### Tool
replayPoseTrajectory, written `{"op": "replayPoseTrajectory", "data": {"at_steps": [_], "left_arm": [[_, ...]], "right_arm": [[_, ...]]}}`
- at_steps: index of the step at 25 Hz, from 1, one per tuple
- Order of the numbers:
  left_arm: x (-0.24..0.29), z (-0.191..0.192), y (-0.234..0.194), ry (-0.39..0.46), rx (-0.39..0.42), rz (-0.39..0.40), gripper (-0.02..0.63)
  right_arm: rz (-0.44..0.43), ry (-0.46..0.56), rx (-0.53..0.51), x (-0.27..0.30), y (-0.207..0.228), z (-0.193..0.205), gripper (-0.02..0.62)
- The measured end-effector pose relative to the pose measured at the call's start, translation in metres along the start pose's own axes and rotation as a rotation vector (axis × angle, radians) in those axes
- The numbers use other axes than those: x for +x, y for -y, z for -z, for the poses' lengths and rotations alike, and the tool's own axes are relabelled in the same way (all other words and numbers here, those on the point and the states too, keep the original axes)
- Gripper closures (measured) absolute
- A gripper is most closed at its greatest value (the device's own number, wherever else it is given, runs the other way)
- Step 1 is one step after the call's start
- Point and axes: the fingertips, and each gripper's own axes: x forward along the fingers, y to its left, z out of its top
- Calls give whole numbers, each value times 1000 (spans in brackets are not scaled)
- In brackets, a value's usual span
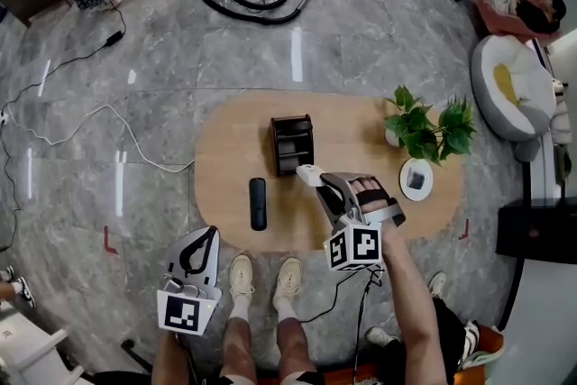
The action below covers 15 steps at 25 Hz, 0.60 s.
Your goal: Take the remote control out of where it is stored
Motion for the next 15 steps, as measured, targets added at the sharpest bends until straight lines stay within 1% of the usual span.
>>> {"op": "replayPoseTrajectory", "data": {"at_steps": [10, 15], "left_arm": [[-1, 9, 8, -8, -14, 7, 601], [-2, 16, 9, -18, -12, 14, 601]], "right_arm": [[-10, 4, 2, 0, -26, -1, 492], [-37, -7, 9, 9, -46, 3, 492]]}}
